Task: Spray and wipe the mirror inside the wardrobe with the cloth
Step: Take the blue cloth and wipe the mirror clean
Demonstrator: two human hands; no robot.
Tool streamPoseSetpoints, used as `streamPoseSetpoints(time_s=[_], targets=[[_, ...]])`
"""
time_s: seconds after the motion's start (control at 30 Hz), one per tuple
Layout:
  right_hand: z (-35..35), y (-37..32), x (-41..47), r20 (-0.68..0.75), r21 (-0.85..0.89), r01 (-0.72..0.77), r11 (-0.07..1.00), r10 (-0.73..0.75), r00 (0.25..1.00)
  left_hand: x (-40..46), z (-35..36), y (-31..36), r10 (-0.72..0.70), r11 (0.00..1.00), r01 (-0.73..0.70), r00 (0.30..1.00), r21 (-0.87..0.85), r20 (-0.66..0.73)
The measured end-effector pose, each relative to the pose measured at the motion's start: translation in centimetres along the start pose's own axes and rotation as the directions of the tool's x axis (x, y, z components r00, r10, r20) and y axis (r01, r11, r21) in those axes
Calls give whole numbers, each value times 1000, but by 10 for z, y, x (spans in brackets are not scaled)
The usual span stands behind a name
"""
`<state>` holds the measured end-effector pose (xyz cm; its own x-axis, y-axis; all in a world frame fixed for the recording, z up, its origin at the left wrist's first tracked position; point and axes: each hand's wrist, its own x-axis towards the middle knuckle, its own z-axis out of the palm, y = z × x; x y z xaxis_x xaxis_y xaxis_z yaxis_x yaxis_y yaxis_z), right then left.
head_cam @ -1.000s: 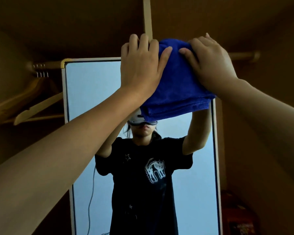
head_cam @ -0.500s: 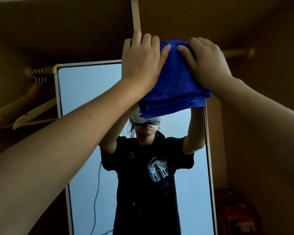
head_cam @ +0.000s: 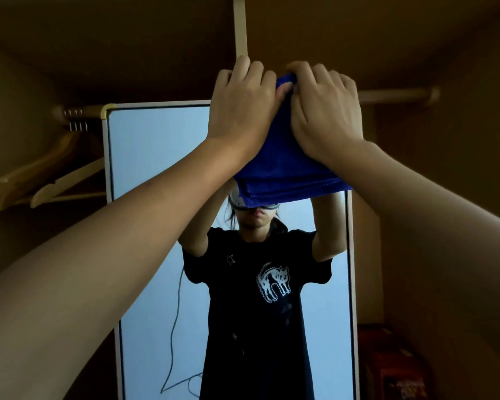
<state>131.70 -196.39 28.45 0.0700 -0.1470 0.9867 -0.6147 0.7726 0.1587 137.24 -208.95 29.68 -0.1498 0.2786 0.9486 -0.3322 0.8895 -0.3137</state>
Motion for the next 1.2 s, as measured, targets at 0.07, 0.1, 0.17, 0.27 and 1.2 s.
streamPoseSetpoints(time_s=[0.07, 0.1, 0.17, 0.27, 1.2], targets=[[3, -3, -6, -4, -26, -4, 1000, 4, 1000, -7, -1, -10, 27, 998, -29, 999, -55, -32], [4, -4, -7, 9, -40, -5, 999, 6, 1000, -11, -3, -17, 30, 996, -33, 999, -78, -44], [6, -6, -6, 35, -71, -9, 997, 12, 999, -20, -7, -36, -55, 991, 45, 995, -125, -79], [10, -9, -5, 42, -105, -19, 994, 24, 999, -43, -14, -78, -368, 916, 331, 918, -229, -145], [56, -206, 28, 96, -107, -150, 983, 160, 982, -172, -10, -172, -322, -187, 647, 670, -739, 669]])
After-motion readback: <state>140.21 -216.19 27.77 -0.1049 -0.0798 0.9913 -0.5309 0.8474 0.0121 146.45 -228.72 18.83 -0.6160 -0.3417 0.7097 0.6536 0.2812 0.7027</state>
